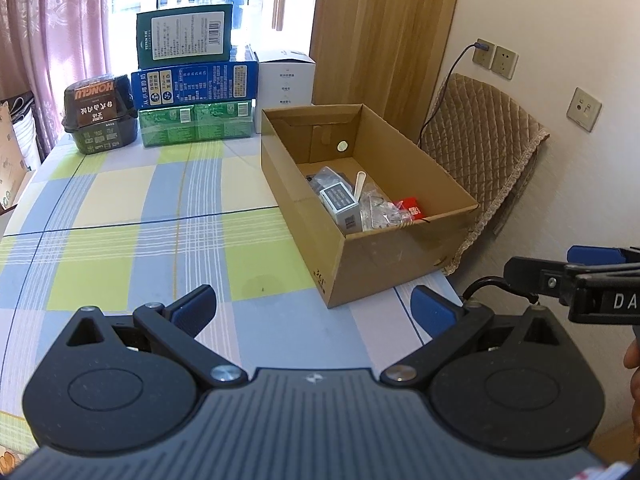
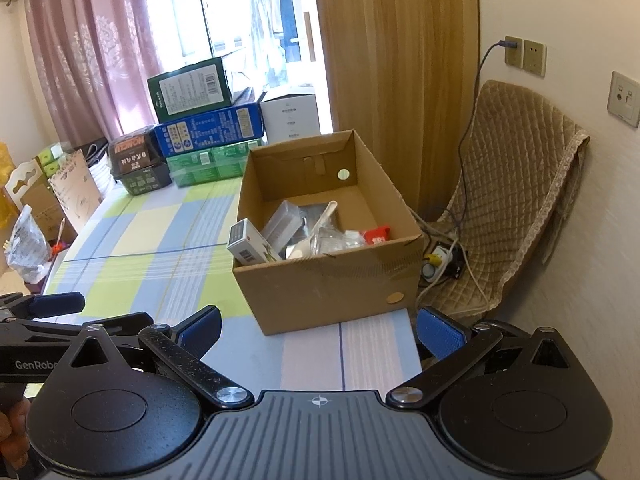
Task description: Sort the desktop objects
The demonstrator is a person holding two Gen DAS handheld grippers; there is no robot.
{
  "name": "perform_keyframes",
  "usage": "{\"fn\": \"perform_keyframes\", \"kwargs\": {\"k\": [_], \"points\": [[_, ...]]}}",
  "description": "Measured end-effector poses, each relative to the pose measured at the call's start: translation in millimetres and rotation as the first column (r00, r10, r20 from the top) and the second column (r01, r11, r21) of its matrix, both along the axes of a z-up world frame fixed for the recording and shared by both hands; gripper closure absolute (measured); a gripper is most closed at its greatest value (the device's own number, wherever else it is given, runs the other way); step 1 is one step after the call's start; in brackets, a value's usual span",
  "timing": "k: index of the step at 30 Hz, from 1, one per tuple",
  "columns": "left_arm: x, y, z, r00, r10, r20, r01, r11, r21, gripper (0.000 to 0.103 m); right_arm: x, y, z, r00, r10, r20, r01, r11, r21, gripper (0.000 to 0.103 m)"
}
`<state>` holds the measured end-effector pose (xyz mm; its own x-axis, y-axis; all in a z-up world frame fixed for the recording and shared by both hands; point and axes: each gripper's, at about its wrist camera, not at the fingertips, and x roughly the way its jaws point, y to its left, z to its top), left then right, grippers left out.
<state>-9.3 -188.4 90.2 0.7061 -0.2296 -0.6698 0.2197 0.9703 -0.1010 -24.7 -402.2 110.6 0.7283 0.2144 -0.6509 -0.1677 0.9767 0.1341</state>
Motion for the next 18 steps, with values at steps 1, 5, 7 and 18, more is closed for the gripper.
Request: {"fn": "perform_keyframes", "kwargs": {"k": [1, 5, 7, 18], "points": [[-0.7, -0.5, -0.1, 1.0, 0.0, 0.001, 0.0, 1.0, 0.003, 0.001, 0.0, 0.3, 0.4, 1.0, 0.0, 0.0, 0.0, 1.0, 0.0, 0.002], [-2.5, -0.5, -0.5, 1.0, 0.001, -0.001, -0.001, 1.0, 0.005, 0.001, -1.2, 0.9, 1.4, 1.0, -0.001, 0.002, 0.001, 1.0, -0.002, 0.002], [-2.5, -0.2, -0.2, 1.0, 0.001, -0.001, -0.001, 1.0, 0.005, 0.001, -1.2, 1.0, 1.4, 1.0, -0.001, 0.002, 0.001, 1.0, -0.003, 0.002], [-0.6, -3.0, -1.3, 1.0, -0.013, -0.006, 0.013, 1.0, 0.011, 0.001, 2.2, 0.5, 2.0, 1.0, -0.003, -0.004, 0.003, 1.0, -0.004, 0.002]]}}
